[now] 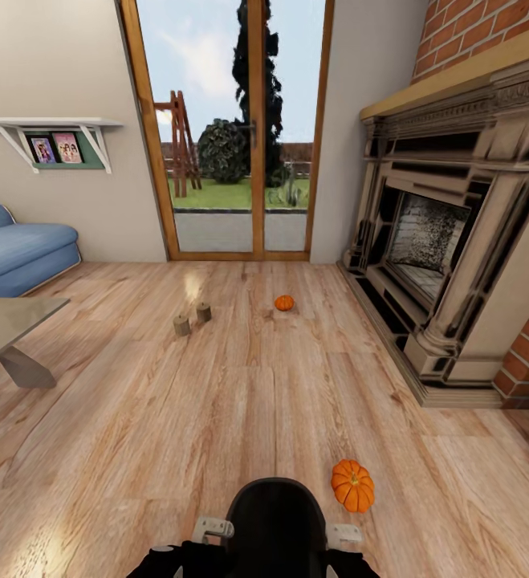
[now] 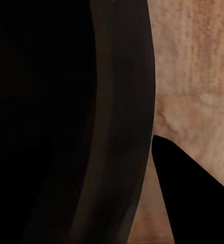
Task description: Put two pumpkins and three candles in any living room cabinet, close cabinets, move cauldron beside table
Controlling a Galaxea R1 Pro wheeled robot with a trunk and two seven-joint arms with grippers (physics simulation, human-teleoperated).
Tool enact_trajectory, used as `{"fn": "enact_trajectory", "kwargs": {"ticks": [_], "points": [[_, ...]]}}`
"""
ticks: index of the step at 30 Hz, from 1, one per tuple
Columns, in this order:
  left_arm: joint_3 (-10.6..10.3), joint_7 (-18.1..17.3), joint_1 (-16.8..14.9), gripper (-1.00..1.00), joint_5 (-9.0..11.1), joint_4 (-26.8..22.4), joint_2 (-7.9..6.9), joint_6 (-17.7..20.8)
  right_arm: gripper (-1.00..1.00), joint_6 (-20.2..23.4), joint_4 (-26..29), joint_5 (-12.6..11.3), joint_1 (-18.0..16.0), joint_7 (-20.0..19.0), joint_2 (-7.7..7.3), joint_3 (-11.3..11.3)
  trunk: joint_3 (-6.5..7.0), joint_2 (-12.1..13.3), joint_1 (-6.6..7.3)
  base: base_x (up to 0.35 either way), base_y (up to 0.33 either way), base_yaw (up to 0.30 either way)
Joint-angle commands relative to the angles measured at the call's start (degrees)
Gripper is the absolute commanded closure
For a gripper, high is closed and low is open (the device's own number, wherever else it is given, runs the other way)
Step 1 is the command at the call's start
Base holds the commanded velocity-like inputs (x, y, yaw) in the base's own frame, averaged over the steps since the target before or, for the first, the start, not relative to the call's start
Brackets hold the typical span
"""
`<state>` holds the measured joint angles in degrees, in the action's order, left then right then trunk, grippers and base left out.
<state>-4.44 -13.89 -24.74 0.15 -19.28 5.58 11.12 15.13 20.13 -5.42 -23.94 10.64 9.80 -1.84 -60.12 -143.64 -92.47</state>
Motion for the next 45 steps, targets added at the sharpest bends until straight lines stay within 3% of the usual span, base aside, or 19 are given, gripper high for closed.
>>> {"fn": "enact_trajectory", "kwargs": {"ticks": [1,7,21,45], "points": [[-0.4,0.0,0.0,1.00,-0.5,0.0,-0.04,0.3,1.00,0.3,0.3,0.5,0.0,1.2,-0.04,0.5,-0.07,0.0,0.00,0.000,0.000,0.000],[-0.4,0.0,0.0,1.00,-0.5,0.0,-0.04,0.3,1.00,0.3,0.3,0.3,0.0,3.2,-0.04,0.5,-0.07,0.0,0.00,0.000,0.000,0.000],[-0.4,-0.2,0.0,1.00,-0.3,-0.1,-0.04,1.0,1.00,0.2,0.3,0.3,0.0,3.1,-0.10,0.5,-0.07,0.0,0.00,0.000,0.000,0.000],[-0.3,-0.5,0.0,1.00,-0.1,-0.1,-0.04,2.8,1.00,0.2,0.3,0.3,0.0,2.5,-0.03,0.5,5.25,0.3,0.62,0.000,0.000,0.000]]}}
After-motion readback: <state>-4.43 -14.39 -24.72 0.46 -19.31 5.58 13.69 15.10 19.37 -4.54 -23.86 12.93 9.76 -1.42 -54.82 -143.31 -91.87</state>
